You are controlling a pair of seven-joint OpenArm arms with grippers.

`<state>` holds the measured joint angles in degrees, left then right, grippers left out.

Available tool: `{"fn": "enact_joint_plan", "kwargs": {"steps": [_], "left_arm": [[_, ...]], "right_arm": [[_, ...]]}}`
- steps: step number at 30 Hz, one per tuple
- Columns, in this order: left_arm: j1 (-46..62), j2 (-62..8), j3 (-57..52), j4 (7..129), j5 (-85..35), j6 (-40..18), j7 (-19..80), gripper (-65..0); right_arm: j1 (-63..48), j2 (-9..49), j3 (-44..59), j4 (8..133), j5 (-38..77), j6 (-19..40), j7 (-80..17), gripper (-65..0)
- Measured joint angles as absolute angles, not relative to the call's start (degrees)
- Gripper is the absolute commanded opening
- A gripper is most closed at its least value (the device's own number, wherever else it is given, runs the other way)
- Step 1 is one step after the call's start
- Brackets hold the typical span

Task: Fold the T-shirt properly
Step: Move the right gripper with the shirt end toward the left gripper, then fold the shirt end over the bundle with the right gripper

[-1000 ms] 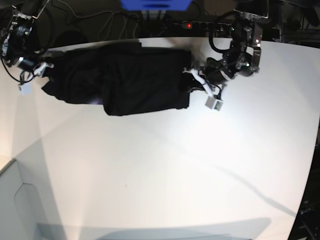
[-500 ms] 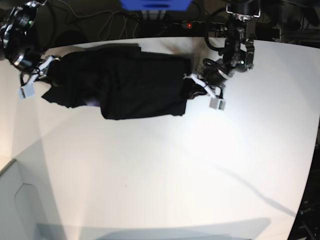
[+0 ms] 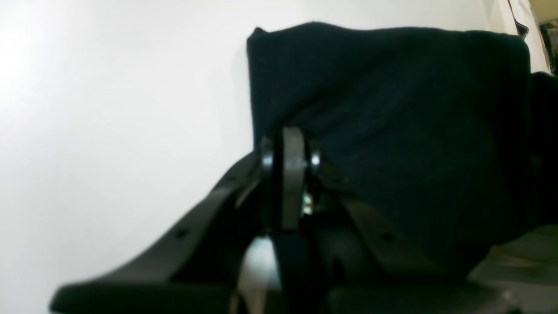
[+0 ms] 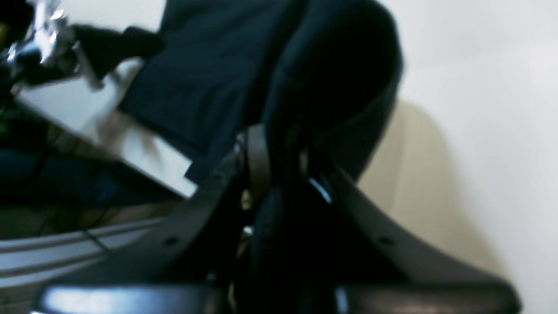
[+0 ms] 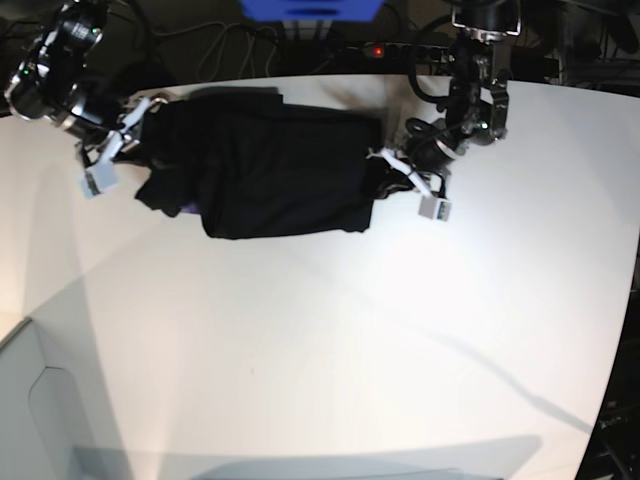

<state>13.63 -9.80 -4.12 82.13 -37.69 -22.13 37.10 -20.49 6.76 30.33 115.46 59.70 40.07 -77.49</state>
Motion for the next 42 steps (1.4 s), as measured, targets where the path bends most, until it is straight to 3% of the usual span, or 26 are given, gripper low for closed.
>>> {"fn": "enact_joint_plan", "kwargs": {"steps": [8, 18, 23, 28, 38, 42], "left_arm": [[13.65, -9.82, -4.10, 82.11, -37.69, -22.13, 37.12, -61.9], [13.78, -9.82, -4.08, 82.11, -37.71, -22.13, 36.95, -61.9], [13.78, -9.82, -4.08, 82.11, -37.76, -22.13, 37.01, -61.9], [14.04, -9.87, -4.05, 82.11, -37.78, -22.11, 36.97, -61.9], [14.39, -10.02, -4.21, 82.39, -37.80, -22.11, 36.77, -61.9], [14.41, -10.02, -4.32, 82.46, -37.78, -22.11, 36.80, -61.9]], "right_arm": [[-17.47, 3.27, 18.92, 115.48, 59.72, 39.68, -77.17, -65.0], [-14.00, 0.97, 4.51, 115.44, 59.09, 28.14, -72.16, -65.0], [-11.81, 0.97, -2.22, 110.54, 60.03, 25.17, -67.31, -65.0], [-8.43, 2.04, -2.31, 99.11, 58.96, 19.66, -66.83, -65.0], [-2.83, 3.05, -2.48, 86.37, 60.18, 19.57, -66.37, -64.9], [-1.74, 3.18, -2.59, 83.57, 60.42, 19.51, -66.35, -58.6]]}}
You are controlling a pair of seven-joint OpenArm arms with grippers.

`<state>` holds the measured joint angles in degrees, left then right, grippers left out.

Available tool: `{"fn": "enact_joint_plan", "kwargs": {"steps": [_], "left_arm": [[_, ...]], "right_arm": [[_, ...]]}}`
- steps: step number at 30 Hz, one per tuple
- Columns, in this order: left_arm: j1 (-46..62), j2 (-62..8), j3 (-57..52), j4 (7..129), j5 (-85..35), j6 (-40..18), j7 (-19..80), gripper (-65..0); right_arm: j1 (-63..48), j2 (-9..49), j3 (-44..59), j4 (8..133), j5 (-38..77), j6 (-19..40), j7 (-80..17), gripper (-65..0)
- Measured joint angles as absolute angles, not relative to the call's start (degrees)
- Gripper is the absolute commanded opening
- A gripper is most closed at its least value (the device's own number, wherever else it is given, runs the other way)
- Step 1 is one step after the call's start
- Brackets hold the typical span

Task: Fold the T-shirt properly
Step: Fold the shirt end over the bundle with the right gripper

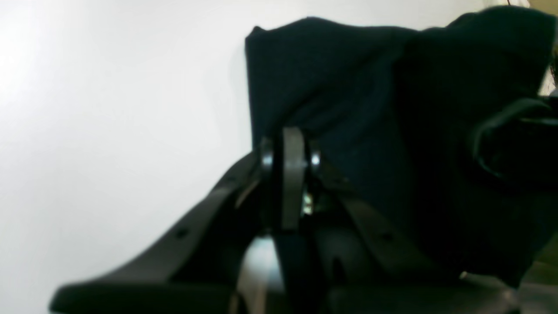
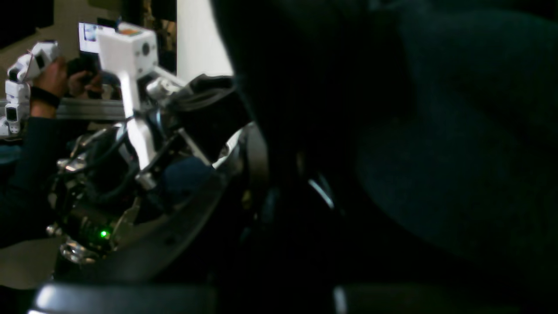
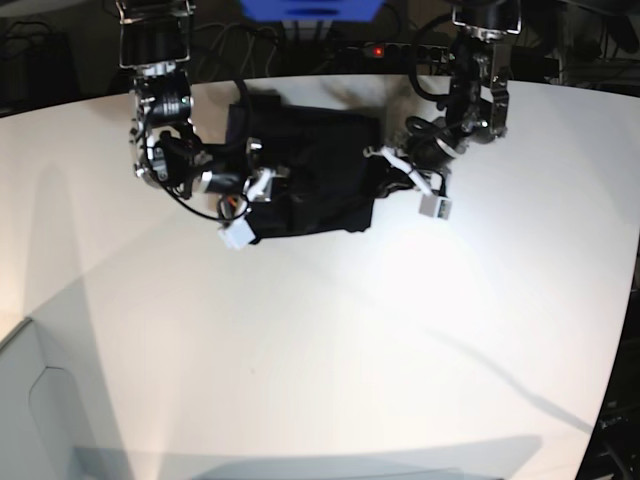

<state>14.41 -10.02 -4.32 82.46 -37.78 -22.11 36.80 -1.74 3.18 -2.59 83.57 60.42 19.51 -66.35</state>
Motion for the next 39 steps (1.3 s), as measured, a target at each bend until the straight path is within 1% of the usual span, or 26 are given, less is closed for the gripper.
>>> {"fn": "enact_joint_plan", "kwargs": {"steps": [5, 10, 12, 18, 22, 27, 29, 34, 39], "left_arm": [[14.41, -10.00, -4.32, 82.70, -37.69, -22.11, 36.95, -61.8], [14.68, -10.02, -4.32, 84.18, -36.42, -21.45, 38.06, -61.8], [14.72, -10.17, -4.32, 84.25, -36.42, -21.47, 38.09, -61.8], [14.72, -10.17, -4.32, 84.27, -36.42, -21.45, 38.09, -61.7], [14.74, -10.17, -4.32, 84.29, -36.42, -21.45, 38.11, -61.7], [14.76, -10.28, -4.32, 84.55, -36.23, -21.45, 38.50, -61.7], [14.76, -10.28, -4.32, 84.55, -36.23, -21.45, 38.50, -61.7], [14.76, -10.28, -4.32, 84.55, -36.23, -21.43, 38.50, -61.7], [14.74, -10.31, -4.32, 84.55, -36.23, -21.43, 38.50, -61.6]], "right_arm": [[-1.76, 3.16, -2.59, 83.50, 60.42, 19.55, -66.37, -51.9], [-1.76, 3.11, -2.59, 83.53, 60.69, 19.55, -66.61, -43.5], [-1.80, 3.01, -2.59, 83.53, 60.88, 19.55, -66.61, -41.5], [-1.91, 3.05, -2.59, 84.03, 60.84, 19.51, -66.78, -41.1], [-3.99, 3.22, -2.59, 89.82, 59.53, 19.00, -67.31, -41.1], [-4.60, 4.84, -4.56, 97.49, 58.87, 10.17, -66.35, -41.0], [-4.36, 5.89, -7.25, 98.70, 59.37, 9.08, -66.61, -41.0], [-4.29, 5.85, -11.09, 98.80, 58.92, 4.56, -66.76, -41.0], [-4.27, 5.87, -13.10, 98.80, 58.92, 4.14, -66.72, -41.0]]}}
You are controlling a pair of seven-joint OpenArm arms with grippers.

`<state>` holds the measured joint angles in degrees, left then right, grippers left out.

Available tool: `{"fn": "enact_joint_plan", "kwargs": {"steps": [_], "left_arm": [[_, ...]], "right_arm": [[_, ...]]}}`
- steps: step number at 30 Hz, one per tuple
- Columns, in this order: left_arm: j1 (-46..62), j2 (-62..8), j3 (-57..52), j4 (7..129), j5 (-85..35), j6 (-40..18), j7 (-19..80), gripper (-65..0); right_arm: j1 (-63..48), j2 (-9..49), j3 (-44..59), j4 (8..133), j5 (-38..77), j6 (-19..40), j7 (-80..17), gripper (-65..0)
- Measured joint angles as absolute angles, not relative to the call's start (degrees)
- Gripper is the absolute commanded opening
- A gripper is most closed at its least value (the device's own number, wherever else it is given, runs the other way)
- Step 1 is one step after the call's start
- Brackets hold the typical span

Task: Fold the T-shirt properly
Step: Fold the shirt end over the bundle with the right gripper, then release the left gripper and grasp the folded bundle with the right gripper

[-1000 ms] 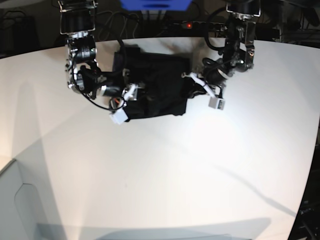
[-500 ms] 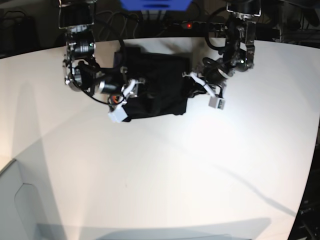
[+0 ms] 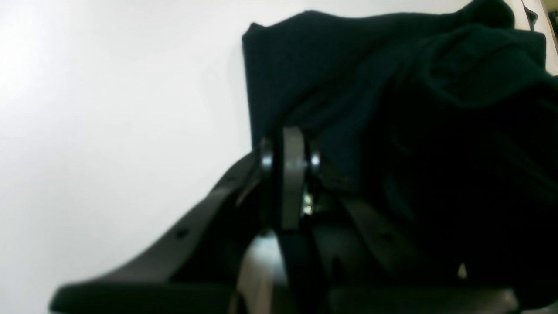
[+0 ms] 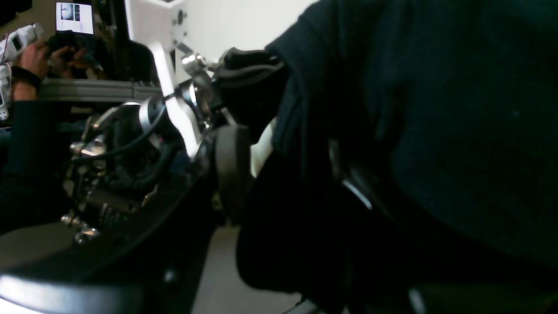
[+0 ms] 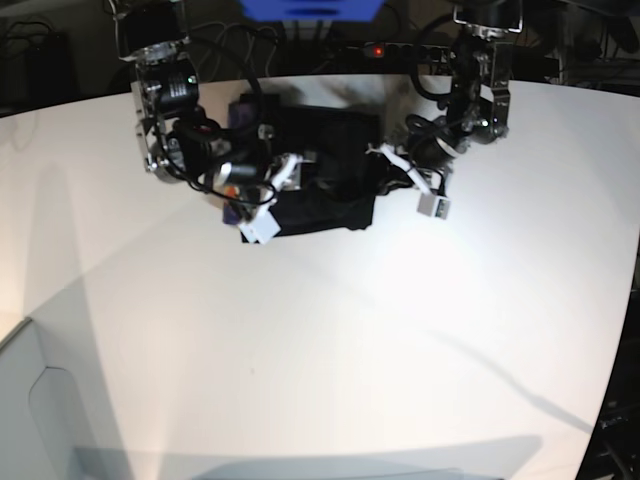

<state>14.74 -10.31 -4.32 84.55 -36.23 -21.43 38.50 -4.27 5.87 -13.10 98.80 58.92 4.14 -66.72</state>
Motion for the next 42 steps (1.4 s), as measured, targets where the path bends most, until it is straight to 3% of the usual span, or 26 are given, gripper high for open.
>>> {"fn": "enact_joint_plan", "kwargs": {"steps": [10, 17, 28, 35, 40, 42], "left_arm": [[14.68, -10.31, -4.32, 84.55, -36.23, -21.43, 38.52, -61.6], [14.55, -10.31, -4.32, 84.55, -36.23, -21.43, 38.81, -61.6], [14.81, -10.28, -4.60, 86.46, -35.00, -20.69, 40.18, -61.6], [20.47, -8.80, -16.45, 97.43, -31.35, -17.98, 44.34, -61.6], [21.71, -6.31, -27.22, 102.87, -39.86, -18.41, 43.27, -61.7], [22.11, -5.54, -30.65, 103.53, -42.96, -18.17, 43.53, -61.8]], "right_arm": [[-2.26, 5.85, -13.56, 99.48, 58.94, 3.75, -66.76, -40.5], [-1.10, 6.02, -13.56, 99.44, 59.11, 3.73, -66.83, -36.4], [-0.95, 6.11, -13.52, 100.66, 59.07, 3.70, -66.81, -36.7], [-0.56, 8.16, -13.52, 104.47, 59.37, 3.57, -66.85, -36.8], [-0.56, 10.68, -13.67, 104.90, 59.61, 3.57, -66.81, -37.4], [-0.51, 12.91, -13.67, 104.90, 59.53, 3.57, -66.78, -41.4]]}}
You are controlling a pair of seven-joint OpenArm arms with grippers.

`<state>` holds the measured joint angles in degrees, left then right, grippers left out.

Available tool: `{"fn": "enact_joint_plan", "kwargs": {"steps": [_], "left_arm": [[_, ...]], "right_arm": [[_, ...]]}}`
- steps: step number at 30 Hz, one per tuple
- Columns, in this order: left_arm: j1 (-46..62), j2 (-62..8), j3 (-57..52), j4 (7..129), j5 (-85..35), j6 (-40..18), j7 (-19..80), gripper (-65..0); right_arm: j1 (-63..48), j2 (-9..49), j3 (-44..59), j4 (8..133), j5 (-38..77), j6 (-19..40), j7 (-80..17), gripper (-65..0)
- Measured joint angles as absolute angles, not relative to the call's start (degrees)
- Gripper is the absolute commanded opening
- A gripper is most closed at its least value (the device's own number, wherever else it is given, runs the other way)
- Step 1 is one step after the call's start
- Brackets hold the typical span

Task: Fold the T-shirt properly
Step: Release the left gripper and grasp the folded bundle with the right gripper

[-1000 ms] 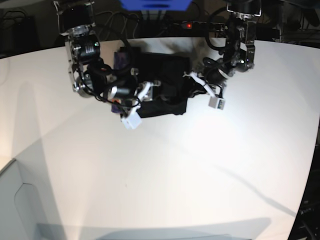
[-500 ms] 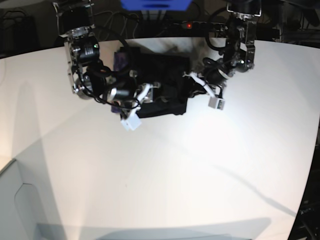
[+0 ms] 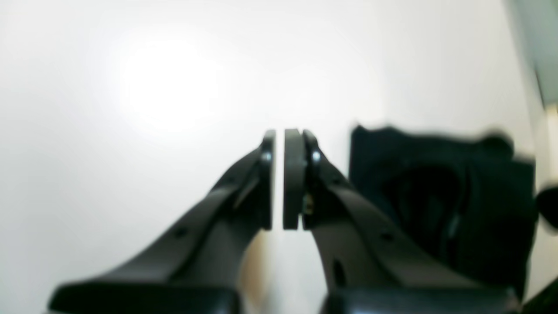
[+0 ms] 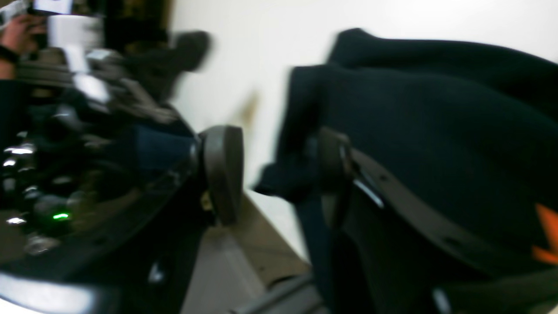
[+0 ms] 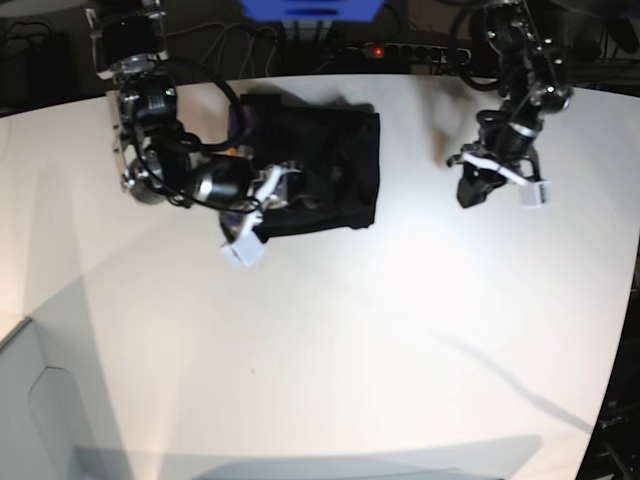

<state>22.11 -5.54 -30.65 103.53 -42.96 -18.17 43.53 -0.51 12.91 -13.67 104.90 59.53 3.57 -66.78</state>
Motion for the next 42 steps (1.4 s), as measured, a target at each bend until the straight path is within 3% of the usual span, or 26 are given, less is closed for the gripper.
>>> {"fn": "enact_joint_plan", "kwargs": {"steps": [6, 17, 33, 39, 42], "left_arm": [[25.21, -5.43, -32.80, 108.95, -44.86, -18.20, 44.40, -61.8], [26.17, -5.54, -32.80, 110.89, -44.93, -18.20, 44.34, -61.8], [26.96, -5.56, -32.73, 110.72, -44.86, -18.22, 44.38, -61.8], [26.79, -5.74, -32.75, 110.67, -44.86, -18.22, 44.36, -61.8], [26.65, -5.69, -32.73, 110.67, -43.64, -18.22, 44.40, -61.8]], "right_arm": [[1.06, 15.42, -16.19, 104.92, 59.51, 3.55, -66.78, -64.5], [2.04, 15.84, -38.52, 109.60, 31.64, 3.14, -62.70, -65.0], [3.60, 15.57, -44.21, 114.50, 14.20, 3.14, -62.19, -65.0], [5.34, 14.52, -45.60, 99.88, 12.64, 3.20, -52.75, -65.0], [5.23, 13.13, -45.60, 90.85, 12.67, 3.11, -42.89, -65.0]]}}
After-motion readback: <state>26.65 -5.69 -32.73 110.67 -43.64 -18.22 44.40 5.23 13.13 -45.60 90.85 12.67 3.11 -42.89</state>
